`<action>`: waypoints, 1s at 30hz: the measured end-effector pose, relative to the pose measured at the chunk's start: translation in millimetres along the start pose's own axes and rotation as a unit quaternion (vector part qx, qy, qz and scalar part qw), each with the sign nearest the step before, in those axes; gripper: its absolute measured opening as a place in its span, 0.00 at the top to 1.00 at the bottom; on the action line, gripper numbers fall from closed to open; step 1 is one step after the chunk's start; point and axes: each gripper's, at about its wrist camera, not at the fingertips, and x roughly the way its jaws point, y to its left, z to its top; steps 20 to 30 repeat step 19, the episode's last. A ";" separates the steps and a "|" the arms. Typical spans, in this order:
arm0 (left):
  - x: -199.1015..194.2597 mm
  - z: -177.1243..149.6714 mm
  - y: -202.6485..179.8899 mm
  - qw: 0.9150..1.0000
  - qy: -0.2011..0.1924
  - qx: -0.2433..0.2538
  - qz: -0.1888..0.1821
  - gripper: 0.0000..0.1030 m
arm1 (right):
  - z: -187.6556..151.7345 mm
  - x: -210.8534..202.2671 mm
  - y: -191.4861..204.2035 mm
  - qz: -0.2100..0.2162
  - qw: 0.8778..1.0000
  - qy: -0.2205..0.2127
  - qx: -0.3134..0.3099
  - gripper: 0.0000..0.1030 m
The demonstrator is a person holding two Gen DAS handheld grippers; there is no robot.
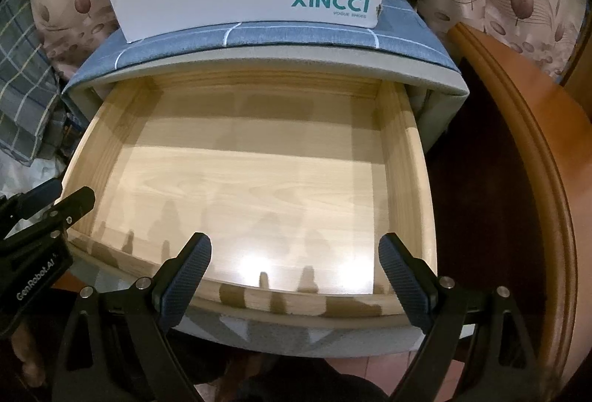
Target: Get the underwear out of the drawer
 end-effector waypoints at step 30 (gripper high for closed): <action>-4.9 0.0 -5.0 1.000 -0.014 0.012 -0.003 0.54 | -0.8 0.8 1.1 0.001 1.000 0.001 0.001 0.13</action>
